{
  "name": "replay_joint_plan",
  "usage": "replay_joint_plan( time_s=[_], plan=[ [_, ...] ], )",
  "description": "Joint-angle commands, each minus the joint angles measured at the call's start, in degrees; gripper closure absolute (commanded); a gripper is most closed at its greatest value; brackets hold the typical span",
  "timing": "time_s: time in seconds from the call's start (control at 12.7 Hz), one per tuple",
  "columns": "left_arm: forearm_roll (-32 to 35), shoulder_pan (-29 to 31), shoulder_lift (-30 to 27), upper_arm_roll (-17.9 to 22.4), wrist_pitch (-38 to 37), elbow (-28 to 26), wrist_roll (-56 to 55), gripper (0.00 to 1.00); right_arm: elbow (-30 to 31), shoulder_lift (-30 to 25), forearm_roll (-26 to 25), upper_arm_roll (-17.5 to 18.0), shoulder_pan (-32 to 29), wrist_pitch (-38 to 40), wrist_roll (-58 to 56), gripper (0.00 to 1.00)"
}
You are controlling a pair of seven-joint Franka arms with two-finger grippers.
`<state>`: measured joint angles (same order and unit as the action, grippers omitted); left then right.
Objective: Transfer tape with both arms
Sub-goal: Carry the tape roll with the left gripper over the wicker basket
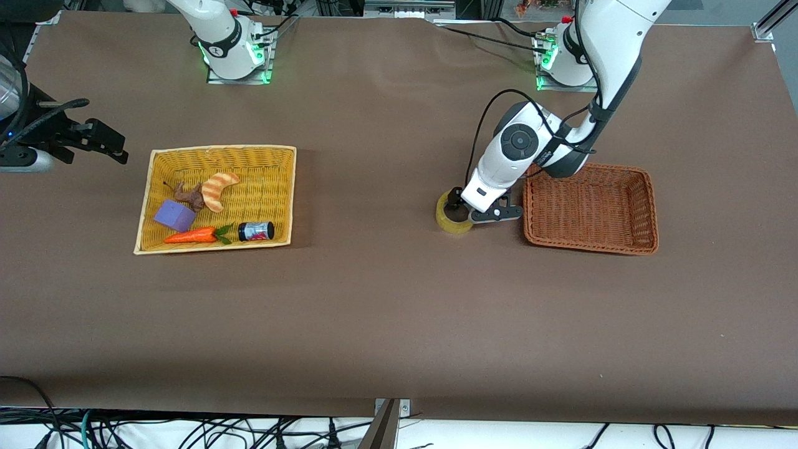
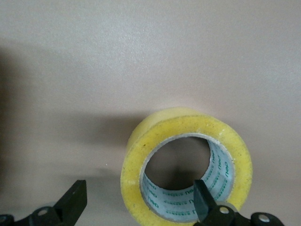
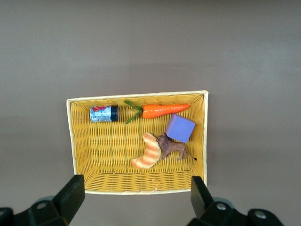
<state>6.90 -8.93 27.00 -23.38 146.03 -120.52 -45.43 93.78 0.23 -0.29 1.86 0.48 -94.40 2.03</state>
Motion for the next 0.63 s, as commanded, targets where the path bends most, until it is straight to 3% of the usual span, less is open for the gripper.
replay_joint_plan(
  time_s=[0.0,0.32,0.39,0.47,0.55],
  plan=[
    [2.41,0.23,2.35,-0.17,-0.31,1.60,0.08,0.00,-1.23,0.21,-0.06,0.16,0.05,1.67,-0.01,0.00],
    [2.41,0.05,3.93,-0.17,0.13,1.69,0.17,0.00,-1.32,0.21,-0.15,0.25,0.05,1.85,-0.10,0.00],
    [2.41,0.05,4.19,-0.17,0.13,2.13,0.08,0.07,-1.32,0.21,-0.15,0.25,0.05,1.94,-0.36,0.00],
    [2.41,0.05,4.28,-0.17,0.13,3.09,0.08,0.45,-1.23,0.21,-0.15,0.25,0.05,1.94,-0.45,0.00],
    [2.41,-0.04,4.28,-0.17,0.04,3.27,-0.01,0.71,-1.32,0.21,-0.15,0.25,0.05,1.94,-0.36,0.00]
  ],
)
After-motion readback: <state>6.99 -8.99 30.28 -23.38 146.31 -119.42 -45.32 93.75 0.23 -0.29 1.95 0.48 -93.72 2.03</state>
